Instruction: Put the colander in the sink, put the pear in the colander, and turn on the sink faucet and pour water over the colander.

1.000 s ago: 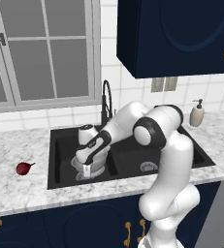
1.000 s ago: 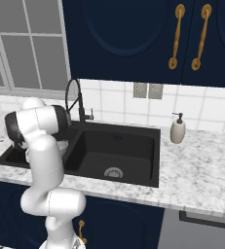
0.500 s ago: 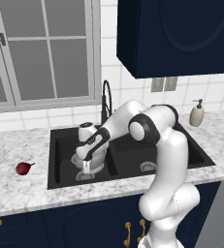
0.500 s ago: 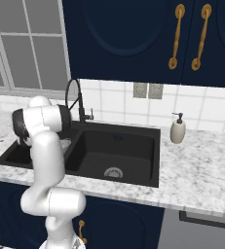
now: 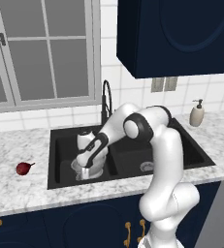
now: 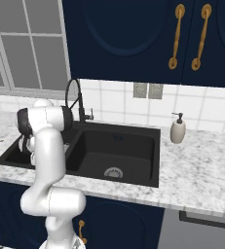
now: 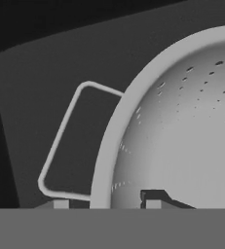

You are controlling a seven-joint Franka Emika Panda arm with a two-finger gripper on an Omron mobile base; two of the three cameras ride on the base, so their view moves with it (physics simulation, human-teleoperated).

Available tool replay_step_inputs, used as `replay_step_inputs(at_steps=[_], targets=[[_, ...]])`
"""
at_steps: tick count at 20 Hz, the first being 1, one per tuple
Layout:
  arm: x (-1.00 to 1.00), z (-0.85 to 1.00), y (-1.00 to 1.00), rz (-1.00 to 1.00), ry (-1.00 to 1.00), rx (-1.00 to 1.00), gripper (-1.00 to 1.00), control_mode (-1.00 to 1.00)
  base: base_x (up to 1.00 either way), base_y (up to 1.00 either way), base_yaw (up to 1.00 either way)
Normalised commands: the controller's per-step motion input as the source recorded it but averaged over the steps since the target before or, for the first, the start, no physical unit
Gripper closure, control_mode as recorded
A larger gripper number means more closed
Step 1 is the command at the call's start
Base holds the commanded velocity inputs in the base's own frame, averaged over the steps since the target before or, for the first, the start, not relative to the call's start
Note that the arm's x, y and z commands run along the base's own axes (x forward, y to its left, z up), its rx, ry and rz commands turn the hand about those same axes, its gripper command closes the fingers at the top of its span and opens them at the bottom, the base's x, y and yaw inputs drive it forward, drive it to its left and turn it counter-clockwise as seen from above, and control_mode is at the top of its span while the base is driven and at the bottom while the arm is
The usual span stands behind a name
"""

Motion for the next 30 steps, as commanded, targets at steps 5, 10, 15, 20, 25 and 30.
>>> replay_step_inputs(at_steps=[5,10,15,20,25,30], targets=[[0.00,-0.26,0.12,0.00,0.00,0.00,1.00,-1.00,0.00,0.00,0.00],[0.23,-0.02,0.00,0.00,0.00,0.00,1.00,-1.00,0.00,0.00,0.00],[0.22,0.00,0.00,0.01,0.00,0.00,-1.00,-1.00,0.00,0.00,0.00],[0.00,0.00,0.00,0.00,0.00,0.00,-1.00,-1.00,0.00,0.00,0.00],[0.00,0.08,-0.08,0.00,0.01,0.00,-1.00,-1.00,0.00,0.00,0.00],[0.00,0.51,-0.17,0.00,0.00,0.00,-1.00,-1.00,0.00,0.00,0.00]])
